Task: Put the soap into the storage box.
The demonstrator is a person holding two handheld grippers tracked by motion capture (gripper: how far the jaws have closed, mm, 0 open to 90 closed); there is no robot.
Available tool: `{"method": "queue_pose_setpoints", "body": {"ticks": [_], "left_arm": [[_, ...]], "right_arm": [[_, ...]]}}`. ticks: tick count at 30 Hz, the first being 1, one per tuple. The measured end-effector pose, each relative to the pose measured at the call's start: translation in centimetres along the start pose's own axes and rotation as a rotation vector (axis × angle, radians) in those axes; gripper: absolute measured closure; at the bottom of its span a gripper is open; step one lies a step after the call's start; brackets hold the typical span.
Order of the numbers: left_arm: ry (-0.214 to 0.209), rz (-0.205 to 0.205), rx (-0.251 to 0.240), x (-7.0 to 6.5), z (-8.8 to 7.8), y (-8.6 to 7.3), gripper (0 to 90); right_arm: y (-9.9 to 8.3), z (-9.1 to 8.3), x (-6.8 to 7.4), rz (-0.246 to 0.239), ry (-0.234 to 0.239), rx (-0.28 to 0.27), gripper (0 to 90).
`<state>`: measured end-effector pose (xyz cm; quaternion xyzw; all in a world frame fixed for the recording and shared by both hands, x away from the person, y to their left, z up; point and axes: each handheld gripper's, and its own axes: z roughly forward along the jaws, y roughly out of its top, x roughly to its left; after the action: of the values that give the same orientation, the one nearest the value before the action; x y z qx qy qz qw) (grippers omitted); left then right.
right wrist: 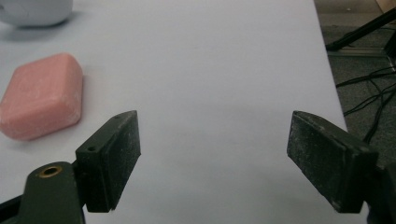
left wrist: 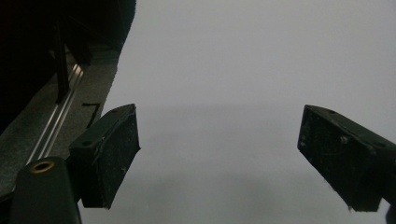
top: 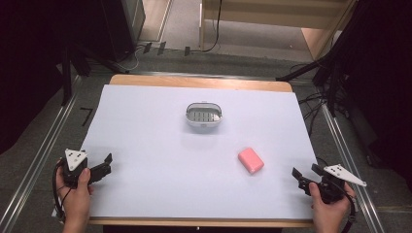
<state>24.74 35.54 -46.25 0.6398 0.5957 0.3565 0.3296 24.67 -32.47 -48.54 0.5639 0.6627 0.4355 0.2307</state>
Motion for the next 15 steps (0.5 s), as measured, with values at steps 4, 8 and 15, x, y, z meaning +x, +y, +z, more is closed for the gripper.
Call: {"method": "queue_pose_setpoints", "body": {"ticks": [4,8,15], "left_arm": [[0.013,0.008,-0.010,-0.1,-0.1,-0.1,12.4],[0.022,-0.008,-0.016,-0.1,-0.1,-0.1,11.2],[0.031,0.031,-0.001,-0.4,0.0,-0.1,12.7]], "right_arm": [[0.6,0.2,1.2,-0.082,-0.055,0.065,25.2],[1.4,0.4,2.2,-0.123,-0.035,0.090,31.3],[3.0,1.3,3.9,-0.208,-0.027,0.230,27.2]]}}
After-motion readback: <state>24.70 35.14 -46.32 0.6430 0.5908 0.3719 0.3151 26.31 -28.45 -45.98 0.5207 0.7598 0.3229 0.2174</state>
